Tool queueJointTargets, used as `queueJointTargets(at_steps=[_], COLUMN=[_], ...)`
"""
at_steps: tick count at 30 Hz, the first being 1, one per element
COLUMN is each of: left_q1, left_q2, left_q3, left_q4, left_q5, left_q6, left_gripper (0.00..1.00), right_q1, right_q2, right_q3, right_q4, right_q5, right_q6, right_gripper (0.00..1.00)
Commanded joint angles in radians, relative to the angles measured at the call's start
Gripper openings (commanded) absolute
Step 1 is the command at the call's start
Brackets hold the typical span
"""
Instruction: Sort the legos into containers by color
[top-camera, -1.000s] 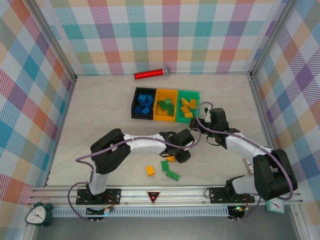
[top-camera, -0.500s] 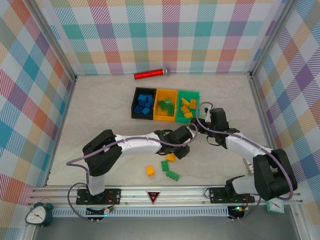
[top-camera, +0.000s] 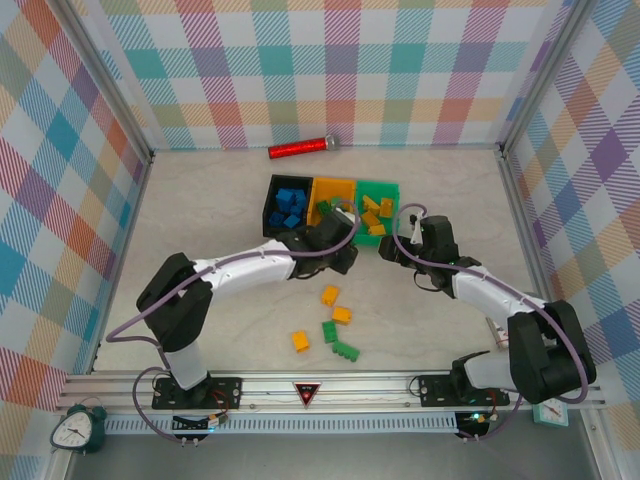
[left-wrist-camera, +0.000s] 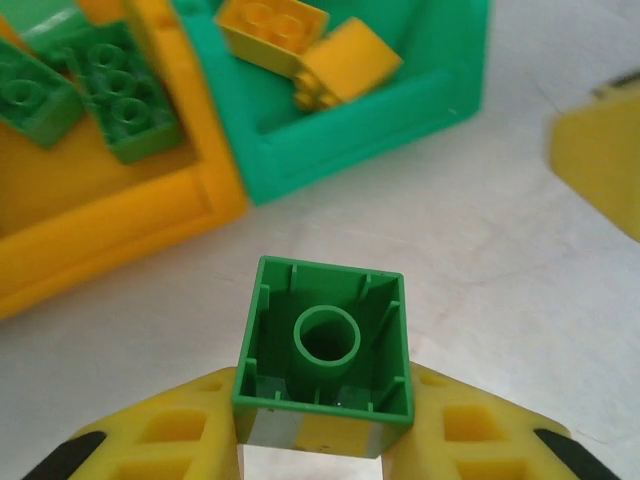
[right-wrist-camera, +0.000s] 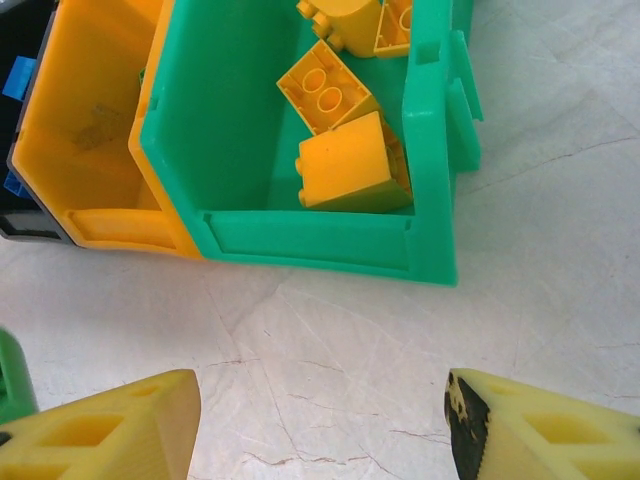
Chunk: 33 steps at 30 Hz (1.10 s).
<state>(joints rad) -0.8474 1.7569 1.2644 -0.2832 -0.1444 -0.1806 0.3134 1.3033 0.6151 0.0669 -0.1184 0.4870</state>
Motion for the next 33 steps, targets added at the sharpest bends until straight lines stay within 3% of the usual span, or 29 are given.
queueJointTargets(at_steps=[1, 6, 10, 16, 20, 33], left_q1=[0.085, 0.174, 0.195, 0.203, 0.203, 0.187], left_q2=[0.032, 0.112, 0.187, 0.284, 0.235, -0.083], left_q3=[0.114, 0.251, 0.358, 0.489, 0.401, 0.009], left_q4=[-0.067, -0.132, -0.183, -0.29, -0.229, -0.077], left_q5=[-0.033, -0.008, -0.024, -0.052, -0.013, 0.145], left_q6=[-0.055, -0.088, -0.072, -0.076, -0.091, -0.088], left_gripper=[0.19, 0.19, 0.2, 0.53, 0.63, 0.63], right_q1=[-0.005, -0.005, -0.005, -0.005, -0.005, -0.004], right_q2=[-0.029, -0.041, -0.047, -0.048, -0.045, -0.004], right_q3=[-0.013, -0.015, -0.017, -0.015, -0.014, -0.011], right_q4=[0.011, 0.007, 0.008, 0.004, 0.005, 0.026], right_q5=[-0.021, -0.02, -0.02, -0.027, -0.029, -0.045], right_q6=[0.005, 0.007, 0.006, 0.009, 0.008, 0.018], right_gripper=[0.66, 0.66, 0.66, 0.66, 0.66, 0.67])
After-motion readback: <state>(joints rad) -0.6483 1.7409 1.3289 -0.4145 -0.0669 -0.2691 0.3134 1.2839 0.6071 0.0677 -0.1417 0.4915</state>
